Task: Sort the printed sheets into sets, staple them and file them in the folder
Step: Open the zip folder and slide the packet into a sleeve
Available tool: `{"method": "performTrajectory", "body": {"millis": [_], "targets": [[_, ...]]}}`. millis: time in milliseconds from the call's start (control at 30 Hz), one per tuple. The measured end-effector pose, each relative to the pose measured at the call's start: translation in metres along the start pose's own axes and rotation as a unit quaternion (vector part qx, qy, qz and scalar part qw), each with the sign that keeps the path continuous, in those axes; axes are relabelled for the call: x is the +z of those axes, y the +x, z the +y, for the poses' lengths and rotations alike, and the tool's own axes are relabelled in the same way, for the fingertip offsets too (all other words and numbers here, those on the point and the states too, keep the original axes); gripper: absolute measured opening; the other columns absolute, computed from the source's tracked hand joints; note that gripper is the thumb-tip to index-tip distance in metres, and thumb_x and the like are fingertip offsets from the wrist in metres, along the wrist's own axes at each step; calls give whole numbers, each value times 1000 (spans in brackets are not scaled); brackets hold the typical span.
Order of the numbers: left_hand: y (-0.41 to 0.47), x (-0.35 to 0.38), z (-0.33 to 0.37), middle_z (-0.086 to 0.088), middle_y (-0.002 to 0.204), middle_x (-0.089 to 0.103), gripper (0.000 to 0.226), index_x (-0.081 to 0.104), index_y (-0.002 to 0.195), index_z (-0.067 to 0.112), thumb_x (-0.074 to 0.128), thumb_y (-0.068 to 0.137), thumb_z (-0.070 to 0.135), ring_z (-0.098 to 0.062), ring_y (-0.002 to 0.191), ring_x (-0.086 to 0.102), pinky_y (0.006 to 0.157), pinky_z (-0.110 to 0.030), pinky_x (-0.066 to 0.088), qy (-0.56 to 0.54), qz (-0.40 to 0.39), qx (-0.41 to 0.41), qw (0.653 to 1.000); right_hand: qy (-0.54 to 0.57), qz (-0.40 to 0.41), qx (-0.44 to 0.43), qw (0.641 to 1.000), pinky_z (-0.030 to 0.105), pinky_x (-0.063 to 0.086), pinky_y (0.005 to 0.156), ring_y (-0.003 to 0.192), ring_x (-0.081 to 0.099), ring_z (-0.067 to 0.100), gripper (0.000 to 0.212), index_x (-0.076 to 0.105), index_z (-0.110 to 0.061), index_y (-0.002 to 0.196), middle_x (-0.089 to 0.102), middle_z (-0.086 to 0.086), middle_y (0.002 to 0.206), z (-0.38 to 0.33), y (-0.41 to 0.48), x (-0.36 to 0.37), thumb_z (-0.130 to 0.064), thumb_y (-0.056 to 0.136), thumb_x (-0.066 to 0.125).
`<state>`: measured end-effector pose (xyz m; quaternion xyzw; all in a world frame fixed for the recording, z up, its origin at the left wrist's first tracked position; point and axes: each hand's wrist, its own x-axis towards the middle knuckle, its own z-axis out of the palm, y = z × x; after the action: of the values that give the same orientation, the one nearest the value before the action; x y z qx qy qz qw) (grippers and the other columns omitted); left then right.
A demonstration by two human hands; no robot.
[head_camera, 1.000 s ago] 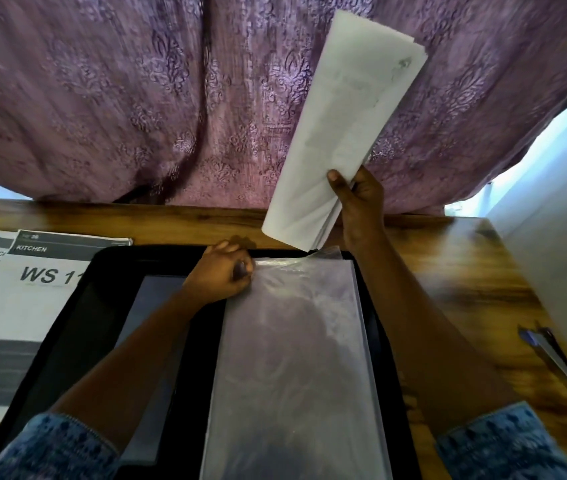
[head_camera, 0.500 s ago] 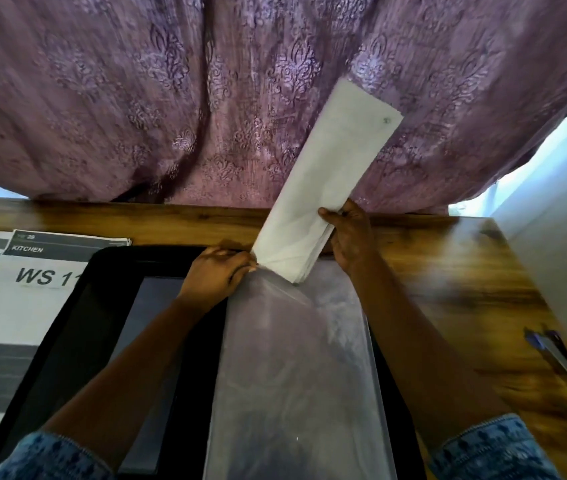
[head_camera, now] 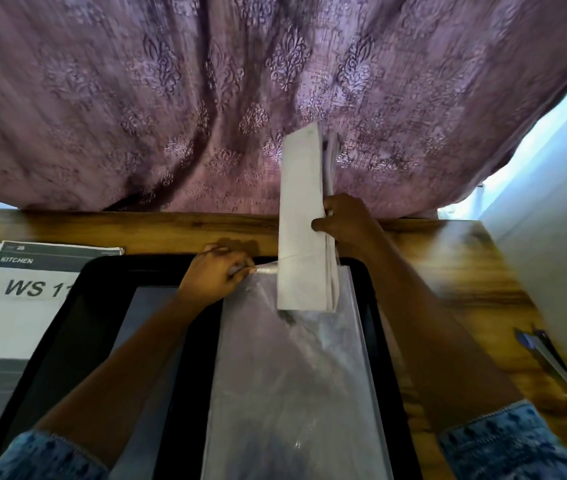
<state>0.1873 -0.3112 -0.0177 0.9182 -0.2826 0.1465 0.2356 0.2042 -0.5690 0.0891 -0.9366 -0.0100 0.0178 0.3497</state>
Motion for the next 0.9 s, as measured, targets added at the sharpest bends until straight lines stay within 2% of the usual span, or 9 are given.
{"method": "performTrajectory", "body": {"millis": [100,200,367,500,600,667,733,800,900], "targets": [[-2,4,-6,15,92,70,29,71,94,22,62,82,47,-5,87,65,79,-25,51,-95,26,-64,993,-119,-16,-7,993,27,42,73,99,60,27,38,64,-1,105,64,12,107,-8,0,1,-24,77,73],[-7,11,-10,33,91,64,23,68,97,25,80,77,24,12,90,59,83,-9,44,-185,43,-136,972,-191,-15,-14,981,26,39,73,100,59,29,44,59,-1,106,62,14,108,-14,0,9,-31,77,73],[-11,13,-6,37,95,63,29,62,93,42,79,77,25,6,93,60,88,-10,42,-232,39,-204,950,-260,-65,-64,961,31,46,80,99,60,28,54,57,-3,115,62,14,111,-40,3,12,-41,80,71],[-9,4,6,10,105,69,25,68,107,23,50,96,38,-9,105,63,96,-21,43,-382,60,-254,886,-274,-102,-72,953,40,50,87,91,63,30,64,63,-5,102,66,13,100,-49,3,17,-63,90,41],[-6,-8,5,-4,121,66,63,63,122,15,40,92,65,-14,118,58,107,-35,39,-447,62,-286,845,-309,-102,-71,943,39,49,88,98,61,30,43,64,-6,103,66,12,106,-38,3,19,-44,95,46],[1,-11,6,-1,113,67,47,60,122,12,46,97,50,-4,107,61,101,-28,45,-446,39,-296,844,-312,-118,-74,940,38,48,91,105,58,28,26,65,-11,108,64,10,116,-28,4,16,-26,90,55],[11,-10,4,3,110,68,36,52,129,8,58,95,14,-3,99,64,93,-23,50,-470,22,-301,830,-281,-130,-66,948,34,47,92,107,58,26,21,68,-14,106,63,7,118,-16,6,12,-17,87,58],[15,-7,-7,-6,123,65,63,41,141,8,68,84,1,-18,111,63,100,-36,49,-468,-16,-291,834,-200,-148,-43,968,26,45,88,106,58,23,20,70,-14,102,64,6,117,-1,9,8,-8,85,62],[16,-2,-24,-6,127,61,79,34,146,15,68,79,-9,-23,114,60,98,-38,48,-421,-73,-270,863,75,-157,42,984,23,49,73,94,58,23,23,68,-4,96,64,15,110,21,7,6,12,82,58]]}}
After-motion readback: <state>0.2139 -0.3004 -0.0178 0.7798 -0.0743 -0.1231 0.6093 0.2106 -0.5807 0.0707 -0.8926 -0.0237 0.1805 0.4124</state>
